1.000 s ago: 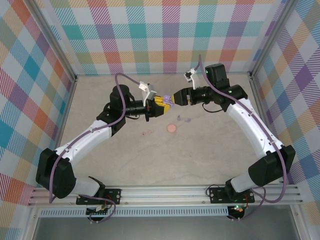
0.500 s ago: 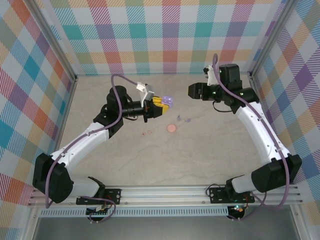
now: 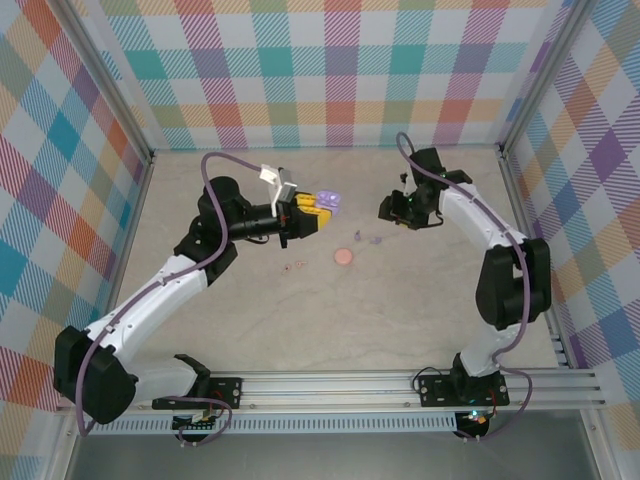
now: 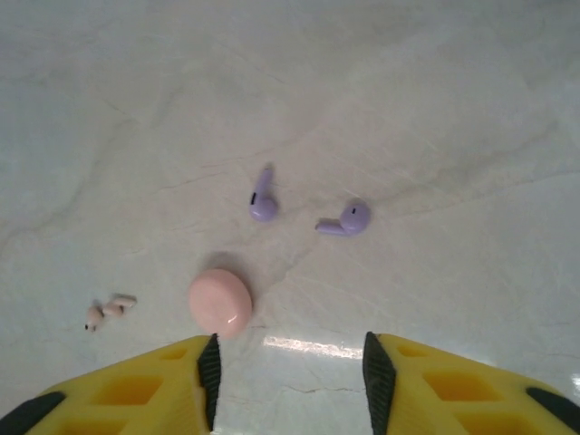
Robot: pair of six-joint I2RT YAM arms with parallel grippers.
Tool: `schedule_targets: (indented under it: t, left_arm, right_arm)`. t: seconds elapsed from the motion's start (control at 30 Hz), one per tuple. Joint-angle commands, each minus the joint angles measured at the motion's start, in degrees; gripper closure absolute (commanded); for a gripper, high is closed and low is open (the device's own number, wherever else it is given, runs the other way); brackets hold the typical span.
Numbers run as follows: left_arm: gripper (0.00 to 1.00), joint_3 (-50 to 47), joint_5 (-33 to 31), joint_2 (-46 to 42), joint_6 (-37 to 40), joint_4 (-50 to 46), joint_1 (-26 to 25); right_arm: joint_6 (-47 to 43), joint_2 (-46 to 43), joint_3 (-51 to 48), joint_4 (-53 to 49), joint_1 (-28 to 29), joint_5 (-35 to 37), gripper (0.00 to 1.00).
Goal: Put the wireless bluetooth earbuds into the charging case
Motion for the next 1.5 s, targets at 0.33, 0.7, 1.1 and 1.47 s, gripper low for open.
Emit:
schedule_targets:
  t: [0.33,0.7,1.1,1.47]
  left_arm:
    - [0.90,-2.95,-1.37,-3.55,-1.61,2.84,-0.48]
    - [0.90,-4.05,-1.79,-4.45,-1.21,2.65,-0.48]
    - [0.90,-4.60,-2.15,-5.23,-0.74,1.88,-0.48]
    - [0.90,-4.99,-2.78,-5.80,-0.30,1.26,-0.48]
  right_arm:
    - [14.25,9.95,-1.40,4.25,1.05,0.93,0.63]
    - [16.27,15.26,0.47,5.45,2.66,0.07,0.61]
    - [14.51,19.47,5.17,3.81,2.83,0.59,0.63]
    - [8.97,23.89,13.12,-1.21,3.99,0.25,0.63]
